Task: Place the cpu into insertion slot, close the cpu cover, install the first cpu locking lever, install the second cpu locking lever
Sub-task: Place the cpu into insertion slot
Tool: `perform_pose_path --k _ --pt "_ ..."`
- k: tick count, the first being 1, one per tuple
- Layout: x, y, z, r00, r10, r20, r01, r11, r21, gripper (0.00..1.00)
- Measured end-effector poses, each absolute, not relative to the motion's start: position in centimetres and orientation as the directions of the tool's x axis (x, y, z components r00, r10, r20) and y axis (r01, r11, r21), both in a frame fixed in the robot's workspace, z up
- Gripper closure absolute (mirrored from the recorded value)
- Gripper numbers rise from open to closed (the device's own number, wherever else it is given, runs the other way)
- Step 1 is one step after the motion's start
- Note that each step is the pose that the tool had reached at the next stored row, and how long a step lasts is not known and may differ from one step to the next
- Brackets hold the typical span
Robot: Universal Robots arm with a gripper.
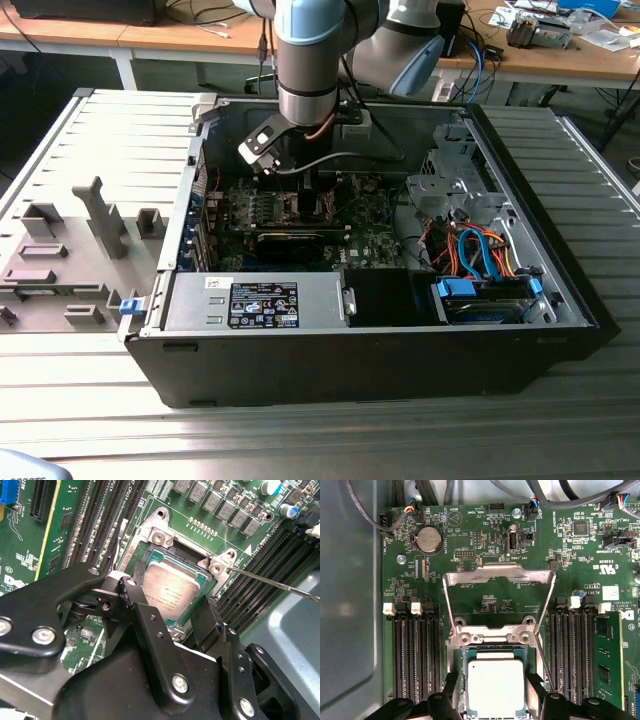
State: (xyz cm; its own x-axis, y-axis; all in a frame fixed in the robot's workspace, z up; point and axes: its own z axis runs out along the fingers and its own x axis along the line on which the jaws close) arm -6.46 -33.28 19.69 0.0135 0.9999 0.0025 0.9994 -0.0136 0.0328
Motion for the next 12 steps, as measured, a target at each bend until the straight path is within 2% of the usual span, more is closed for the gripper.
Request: perform_pose_path --k 12 --pt "-6.44 -33.41 20.16 0.013 1.0 0.001 0.999 -0.013 0.033 0.38"
